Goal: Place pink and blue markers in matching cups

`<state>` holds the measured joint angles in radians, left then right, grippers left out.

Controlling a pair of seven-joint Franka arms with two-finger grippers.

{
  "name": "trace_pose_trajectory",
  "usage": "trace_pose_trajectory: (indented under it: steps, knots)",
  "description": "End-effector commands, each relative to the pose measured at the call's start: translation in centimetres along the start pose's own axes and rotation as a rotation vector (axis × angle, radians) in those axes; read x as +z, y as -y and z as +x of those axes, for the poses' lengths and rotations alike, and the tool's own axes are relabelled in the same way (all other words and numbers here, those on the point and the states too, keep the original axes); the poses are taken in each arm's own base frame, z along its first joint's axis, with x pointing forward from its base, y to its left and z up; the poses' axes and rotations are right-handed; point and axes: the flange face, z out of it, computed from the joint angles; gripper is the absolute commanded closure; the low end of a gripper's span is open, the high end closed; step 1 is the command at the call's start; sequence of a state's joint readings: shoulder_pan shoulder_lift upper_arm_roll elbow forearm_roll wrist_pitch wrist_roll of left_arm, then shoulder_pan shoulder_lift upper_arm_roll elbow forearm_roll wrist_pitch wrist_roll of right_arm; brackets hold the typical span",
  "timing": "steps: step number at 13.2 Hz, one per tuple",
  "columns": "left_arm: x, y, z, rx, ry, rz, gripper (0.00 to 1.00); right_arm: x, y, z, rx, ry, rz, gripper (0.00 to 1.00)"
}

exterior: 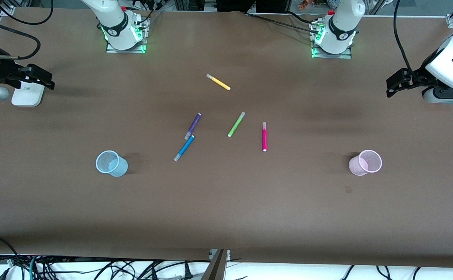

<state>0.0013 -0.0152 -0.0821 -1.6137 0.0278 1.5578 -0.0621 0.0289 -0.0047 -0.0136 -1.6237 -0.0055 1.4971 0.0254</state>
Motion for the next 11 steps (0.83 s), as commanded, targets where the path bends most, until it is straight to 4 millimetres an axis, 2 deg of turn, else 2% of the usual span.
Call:
trace_pose_trajectory:
  steps: [1,5,8,11]
  knots:
    - [-0.2,0.3,-0.5,0.014,0.003,0.023,0.00,0.7,0.2,0.4,-0.012,0.036,0.001,0.00]
    - [0.1,0.2,-0.5,0.017,0.035,0.025,0.00,2.2,0.4,1.7,-0.026,0.054,0.005,0.00]
    - [0.3,0.0,-1.0,0.024,0.073,0.026,0.00,2.8,3.8,2.6,-0.065,0.028,-0.005,0.00]
    - [0.7,-1.4,-2.1,0.049,0.142,0.031,0.00,6.0,10.0,4.5,0.003,0.015,-0.013,0.01]
